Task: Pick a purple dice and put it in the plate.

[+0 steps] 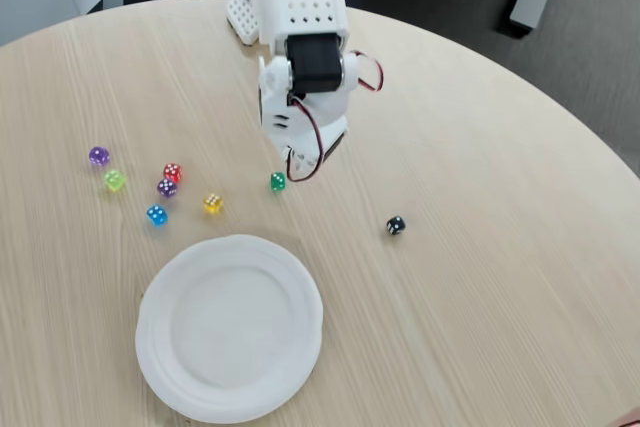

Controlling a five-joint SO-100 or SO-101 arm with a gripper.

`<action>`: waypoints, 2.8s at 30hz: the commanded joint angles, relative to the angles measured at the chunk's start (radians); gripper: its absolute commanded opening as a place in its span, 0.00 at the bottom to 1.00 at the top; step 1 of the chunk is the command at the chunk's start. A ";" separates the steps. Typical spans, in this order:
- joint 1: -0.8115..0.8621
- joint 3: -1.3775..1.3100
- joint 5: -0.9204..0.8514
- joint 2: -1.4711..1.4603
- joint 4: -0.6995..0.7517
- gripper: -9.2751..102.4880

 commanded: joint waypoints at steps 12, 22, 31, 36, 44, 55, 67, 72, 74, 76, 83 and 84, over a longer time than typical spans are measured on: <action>0.015 -0.138 -0.054 0.123 -0.135 0.33; 0.348 -0.121 -0.195 0.166 -0.250 0.33; 0.598 -0.121 -0.325 0.166 -0.245 0.32; 0.588 -0.121 -0.287 0.164 -0.239 0.32; 0.584 -0.120 -0.264 0.160 -0.235 0.30; 0.601 -0.118 -0.247 0.063 -0.235 0.29; 0.604 -0.118 -0.244 0.014 -0.235 0.28; 0.606 -0.118 -0.245 -0.003 -0.235 0.28; 0.606 -0.118 -0.242 -0.005 -0.235 0.28; 0.606 -0.117 -0.241 -0.005 -0.235 0.28; 0.609 -0.106 -0.236 -0.020 -0.235 0.28; 0.609 -0.098 -0.236 -0.026 -0.235 0.28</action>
